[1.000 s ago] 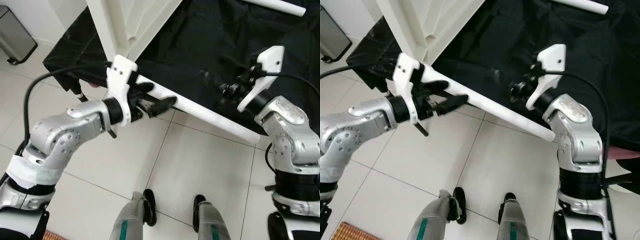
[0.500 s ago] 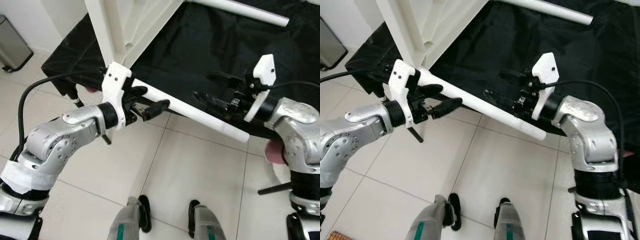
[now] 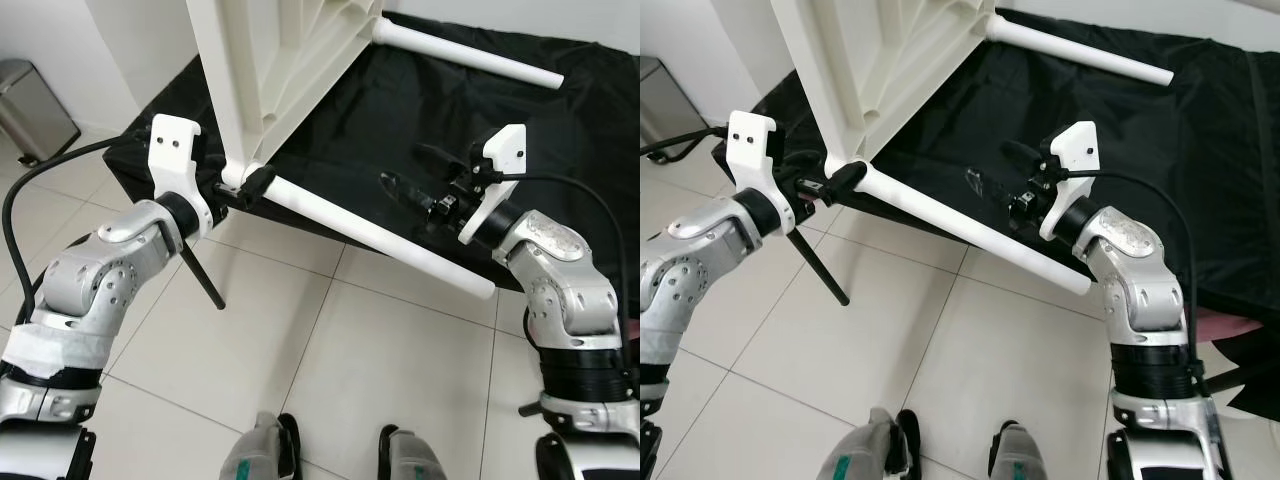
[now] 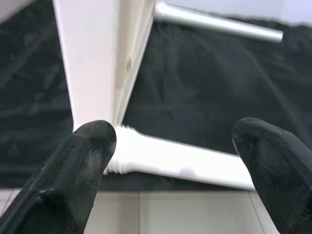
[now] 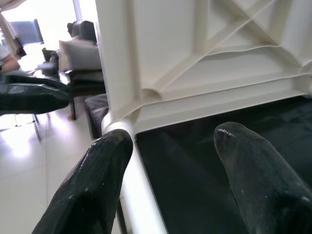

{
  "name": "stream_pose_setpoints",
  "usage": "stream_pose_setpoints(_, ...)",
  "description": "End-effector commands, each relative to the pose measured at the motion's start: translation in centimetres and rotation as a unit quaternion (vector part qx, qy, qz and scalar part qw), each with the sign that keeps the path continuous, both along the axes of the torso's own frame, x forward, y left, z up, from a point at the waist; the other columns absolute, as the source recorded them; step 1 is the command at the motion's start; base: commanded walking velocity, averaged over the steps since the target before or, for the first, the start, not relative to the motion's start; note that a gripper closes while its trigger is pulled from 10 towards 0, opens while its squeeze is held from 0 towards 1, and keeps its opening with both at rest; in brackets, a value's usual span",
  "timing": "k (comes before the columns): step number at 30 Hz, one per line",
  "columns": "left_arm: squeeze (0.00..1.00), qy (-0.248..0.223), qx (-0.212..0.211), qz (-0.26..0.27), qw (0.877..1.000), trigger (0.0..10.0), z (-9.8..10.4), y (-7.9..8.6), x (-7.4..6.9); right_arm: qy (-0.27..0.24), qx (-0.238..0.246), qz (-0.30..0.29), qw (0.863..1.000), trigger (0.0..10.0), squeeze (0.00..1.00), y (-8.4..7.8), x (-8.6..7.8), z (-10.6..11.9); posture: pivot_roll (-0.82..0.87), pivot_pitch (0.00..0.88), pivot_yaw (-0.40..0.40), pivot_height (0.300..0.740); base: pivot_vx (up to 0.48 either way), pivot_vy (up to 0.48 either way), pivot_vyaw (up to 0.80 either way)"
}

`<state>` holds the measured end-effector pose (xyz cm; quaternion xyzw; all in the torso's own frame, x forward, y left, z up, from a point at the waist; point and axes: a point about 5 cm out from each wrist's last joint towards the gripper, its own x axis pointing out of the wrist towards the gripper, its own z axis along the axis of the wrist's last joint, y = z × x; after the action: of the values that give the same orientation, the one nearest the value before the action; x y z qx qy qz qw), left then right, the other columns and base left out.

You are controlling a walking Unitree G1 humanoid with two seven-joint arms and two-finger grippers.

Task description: Building children table

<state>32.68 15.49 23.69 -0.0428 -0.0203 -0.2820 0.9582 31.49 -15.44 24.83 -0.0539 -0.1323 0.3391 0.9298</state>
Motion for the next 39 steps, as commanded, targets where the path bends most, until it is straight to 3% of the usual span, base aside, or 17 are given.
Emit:
stream_pose_setpoints(1,0.0,0.013,-0.002,0.049,0.999,10.0,-1.3,1.1,0.3,0.011,0.014,-0.024,1.0,10.0,0.0,-0.2,0.3,-1.1,-0.05,0.081,0.105,0.74,0.0,0.0,0.0)
stream_pose_setpoints(5,0.0,0.013,-0.002,0.049,0.999,10.0,-1.3,1.1,0.3,0.011,0.014,-0.024,1.0,10.0,0.0,-0.2,0.3,-1.1,-0.05,0.081,0.105,0.74,0.0,0.0,0.0)
stream_pose_setpoints(6,0.0,0.015,0.009,0.065,0.998,10.0,-2.3,1.3,0.2,0.012,0.001,-0.015,1.0,10.0,0.0,0.1,0.2,-1.9,-0.06,0.077,0.105,0.74,0.0,0.0,0.0)
stream_pose_setpoints(8,0.0,0.015,0.009,0.065,0.998,10.0,-2.3,1.3,0.2,0.012,0.001,-0.015,1.0,10.0,0.0,0.1,0.2,-1.9,-0.06,0.077,0.105,0.74,0.0,0.0,0.0)
stream_pose_setpoints(9,0.0,0.011,0.032,0.074,0.997,10.0,-3.2,1.3,-0.1,0.023,-0.017,0.013,1.0,10.0,0.0,0.4,0.0,-2.7,-0.06,0.061,0.102,0.74,0.0,0.0,0.0)
stream_pose_setpoints(13,0.0,0.011,0.032,0.074,0.997,10.0,-3.2,1.3,-0.1,0.023,-0.017,0.013,1.0,10.0,0.0,0.4,0.0,-2.7,-0.06,0.061,0.102,0.74,0.0,0.0,0.0)
stream_pose_setpoints(14,0.0,-0.001,0.059,0.076,0.995,10.0,-3.8,1.3,-0.3,0.024,-0.037,0.036,0.998,10.0,0.0,0.5,-0.1,-3.1,-0.06,0.055,0.096,0.74,0.0,0.0,0.0)
stream_pose_setpoints(17,0.0,-0.005,0.086,0.068,0.994,10.0,-4.5,1.3,-0.6,0.032,-0.071,0.068,0.995,10.0,0.0,0.6,-0.1,-3.6,-0.04,0.054,0.068,0.74,0.0,0.0,0.0)
stream_pose_setpoints(18,0.0,-0.002,0.107,0.055,0.993,10.0,-5.3,1.2,-0.9,0.036,-0.103,0.089,0.99,10.0,0.0,0.4,0.0,-4.0,-0.04,0.06,0.056,0.74,0.0,0.0,0.0)
stream_pose_setpoints(21,0.0,0.002,0.113,0.039,0.993,10.0,-6.1,0.8,-1.2,0.043,-0.142,0.097,0.984,10.0,0.0,0.0,0.7,-4.6,-0.04,0.065,0.054,0.74,0.0,0.0,0.0)
stream_pose_setpoints(23,0.0,0.001,0.099,0.04,0.994,10.0,-6.0,0.7,-1.1,0.055,-0.132,0.085,0.986,10.0,0.0,-0.1,1.1,-4.8,-0.05,0.07,0.051,0.74,0.0,0.0,0.0)
stream_pose_setpoints(24,0.0,-0.001,0.086,0.046,0.995,10.0,-6.0,0.7,-0.9,0.065,-0.113,0.077,0.988,10.0,0.38,-0.2,1.4,-5.0,-0.05,0.073,0.047,0.74,0.0,0.0,0.0)
stream_pose_setpoints(25,0.13,0.003,0.074,0.052,0.996,10.0,-6.0,0.8,-0.8,0.069,-0.1,0.07,0.99,10.0,1.0,-0.2,1.5,-5.2,-0.05,0.073,0.047,0.74,0.0,0.0,0.0)
stream_pose_setpoints(26,0.13,0.006,0.067,0.056,0.996,10.0,-6.1,0.8,-0.7,0.07,-0.093,0.066,0.991,10.0,1.0,-0.2,1.6,-5.2,-0.05,0.073,0.047,0.74,0.0,0.0,0.0)
stream_pose_setpoints(27,1.0,0.007,0.061,0.059,0.996,10.0,-6.2,0.9,-0.7,0.066,-0.094,0.067,0.991,10.0,1.0,-0.2,1.5,-5.3,-0.05,0.073,0.047,0.74,0.0,0.0,0.0)
stream_pose_setpoints(35,1.0,0.003,0.06,0.051,0.997,10.0,-6.3,0.8,-0.9,0.063,-0.088,0.07,0.992,10.0,1.0,-0.4,1.5,-5.5,-0.05,0.087,0.047,0.74,0.0,0.0,0.0)
stream_pose_setpoints(39,1.0,-0.001,0.085,0.059,0.995,10.0,-6.6,1.1,-0.7,0.045,-0.089,0.06,0.993,10.0,1.0,-0.8,1.8,-5.2,-0.05,0.086,0.046,0.74,0.0,0.0,0.0)
